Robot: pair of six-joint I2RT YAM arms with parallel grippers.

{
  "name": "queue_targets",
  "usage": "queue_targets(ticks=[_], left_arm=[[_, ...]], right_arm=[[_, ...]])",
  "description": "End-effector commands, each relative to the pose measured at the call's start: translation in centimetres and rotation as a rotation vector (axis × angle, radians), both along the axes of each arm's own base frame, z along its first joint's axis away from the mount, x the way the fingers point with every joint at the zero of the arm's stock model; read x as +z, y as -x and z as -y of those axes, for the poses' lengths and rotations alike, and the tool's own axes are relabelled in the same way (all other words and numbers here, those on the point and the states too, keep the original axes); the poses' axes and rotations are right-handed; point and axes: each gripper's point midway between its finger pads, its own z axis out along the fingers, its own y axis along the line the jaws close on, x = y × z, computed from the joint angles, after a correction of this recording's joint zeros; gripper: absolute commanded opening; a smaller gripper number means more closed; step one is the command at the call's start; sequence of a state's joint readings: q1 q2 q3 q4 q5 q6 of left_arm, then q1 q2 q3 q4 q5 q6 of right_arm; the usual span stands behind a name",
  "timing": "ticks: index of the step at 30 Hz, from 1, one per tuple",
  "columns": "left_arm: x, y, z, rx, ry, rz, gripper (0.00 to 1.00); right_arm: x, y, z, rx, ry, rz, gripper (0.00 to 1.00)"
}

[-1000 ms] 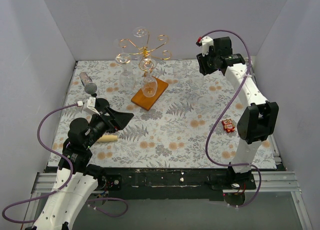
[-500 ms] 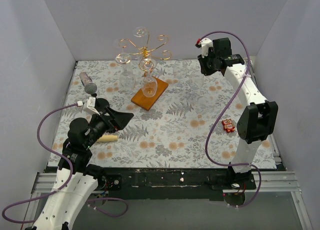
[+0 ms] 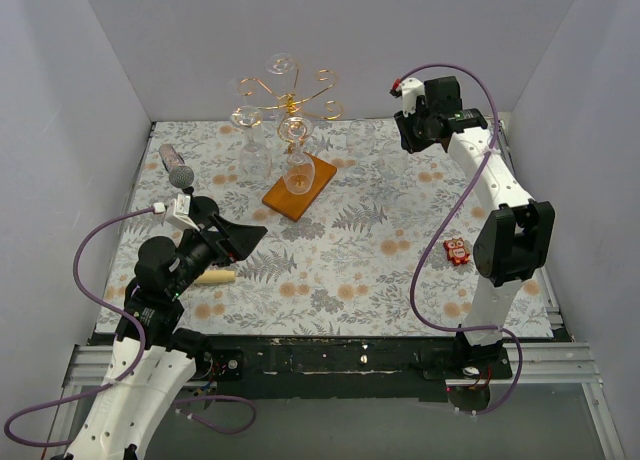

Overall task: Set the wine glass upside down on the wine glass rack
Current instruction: Pick up the wine glass at the center of the board.

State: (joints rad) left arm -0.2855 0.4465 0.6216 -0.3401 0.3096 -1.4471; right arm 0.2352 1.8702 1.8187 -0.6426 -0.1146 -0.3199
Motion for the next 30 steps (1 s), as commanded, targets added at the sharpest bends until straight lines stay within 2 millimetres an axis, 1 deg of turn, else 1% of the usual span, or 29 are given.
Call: queue_targets(ticks=[1,6,9,11,12,13,16,19,20,22,23,30], left_arm=[[1.5,0.3,-0.2,0.006,0.0,0.041,0.98],[1.5,0.3,-0.2,0.007,0.001,0.039,0.98],[1.5,0.4,-0.2,0.005,0.003,0.037,0.98],[1.5,0.4,-0.2,0.004,0.005,0.036,0.98],[1.4,0.4,-0.2,0.004,0.006,0.034,0.98],[1.5,0.4,-0.2,0.003,0.009,0.035,0.98],[1.5,0.5,0.0,-0.002,0.019,0.034,0.98],[1.5,0.6,0.2,-0.016,0.034,0.029,0.98],[1.5,0.6,0.3,-0.022,0.041,0.026,0.98],[1.5,0.7,0.6,-0.037,0.054,0.021,0.98],[1.4,0.7,0.8,-0.047,0.06,0.015,0.98],[0.0,1.3,2.3,-0.13,0.139,-0.069,0.98]], right_arm=[[-0.1,-0.4,0.2,0.001,0.008,0.003,0.31],[-0.2,-0.4,-0.1,0.009,0.011,-0.004,0.27],[-0.4,-0.3,-0.1,0.012,0.014,-0.01,0.17],[-0.1,-0.3,-0.1,0.017,0.015,-0.003,0.07],[0.4,-0.3,-0.1,0.018,0.016,0.01,0.03],[0.9,-0.2,0.0,0.019,0.016,0.022,0.01],[2.6,0.2,0.1,0.022,0.014,0.062,0.01],[4.6,1.1,0.1,0.036,-0.004,0.101,0.01],[4.9,1.5,0.0,0.043,-0.012,0.108,0.01],[6.0,2.5,-0.3,0.063,-0.035,0.127,0.01],[6.0,3.2,-0.3,0.07,-0.046,0.124,0.01],[7.8,7.4,-0.8,0.122,-0.123,0.156,0.01]])
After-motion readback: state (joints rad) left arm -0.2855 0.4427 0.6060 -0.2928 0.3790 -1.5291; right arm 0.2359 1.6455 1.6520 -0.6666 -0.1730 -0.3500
